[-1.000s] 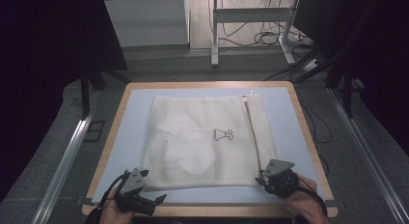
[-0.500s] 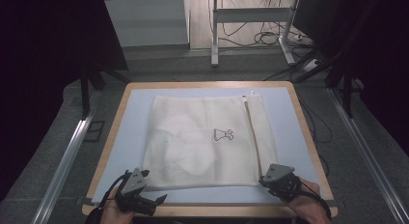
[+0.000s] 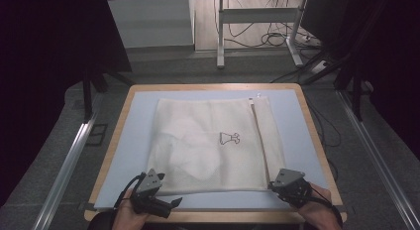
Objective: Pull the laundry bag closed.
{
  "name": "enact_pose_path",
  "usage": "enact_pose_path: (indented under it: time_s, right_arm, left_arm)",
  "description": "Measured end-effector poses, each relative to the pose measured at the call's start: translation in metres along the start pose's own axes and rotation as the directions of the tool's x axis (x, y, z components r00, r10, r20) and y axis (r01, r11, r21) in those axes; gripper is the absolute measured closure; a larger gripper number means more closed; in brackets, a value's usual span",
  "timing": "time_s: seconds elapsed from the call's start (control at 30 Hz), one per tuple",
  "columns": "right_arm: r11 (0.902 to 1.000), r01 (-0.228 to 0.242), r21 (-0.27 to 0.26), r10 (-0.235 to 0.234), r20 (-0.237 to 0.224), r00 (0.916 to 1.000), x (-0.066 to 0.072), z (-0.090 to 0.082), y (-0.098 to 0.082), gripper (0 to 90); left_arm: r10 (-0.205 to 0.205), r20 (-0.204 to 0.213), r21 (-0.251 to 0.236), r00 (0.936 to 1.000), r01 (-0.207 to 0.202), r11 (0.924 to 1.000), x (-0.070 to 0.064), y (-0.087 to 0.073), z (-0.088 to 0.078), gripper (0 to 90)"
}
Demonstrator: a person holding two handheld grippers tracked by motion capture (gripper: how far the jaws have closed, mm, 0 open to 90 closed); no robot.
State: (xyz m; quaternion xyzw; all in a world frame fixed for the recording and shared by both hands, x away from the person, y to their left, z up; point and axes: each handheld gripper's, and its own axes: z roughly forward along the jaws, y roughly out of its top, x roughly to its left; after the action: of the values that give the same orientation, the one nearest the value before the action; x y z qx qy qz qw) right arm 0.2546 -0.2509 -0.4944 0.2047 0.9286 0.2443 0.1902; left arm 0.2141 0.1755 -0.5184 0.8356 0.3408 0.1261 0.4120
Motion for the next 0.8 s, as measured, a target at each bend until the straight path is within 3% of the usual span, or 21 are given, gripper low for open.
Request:
enact_pose_path:
  time_s: [0.2, 0.47, 0.8]
  right_arm:
    - [0.9992, -0.040, -0.007, 0.040, -0.006, 0.9992, -0.003, -0.001, 0.000, 85.5]
    - [0.9984, -0.057, -0.005, 0.057, -0.020, 0.9982, -0.004, 0.000, -0.001, 85.4]
    - [0.9978, -0.066, -0.007, 0.066, -0.013, 0.9977, -0.003, 0.000, -0.001, 85.2]
  left_arm:
    - [0.015, 0.017, -0.025, 0.9997, -0.015, 0.9996, -0.002, 0.017, 0.011, 0.3]
    - [0.047, 0.013, -0.005, 0.9988, -0.047, 0.9989, -0.008, 0.037, 0.028, 6.1]
    - [0.085, 0.082, -0.041, 0.9930, -0.081, 0.9958, -0.014, 0.061, 0.050, 19.1]
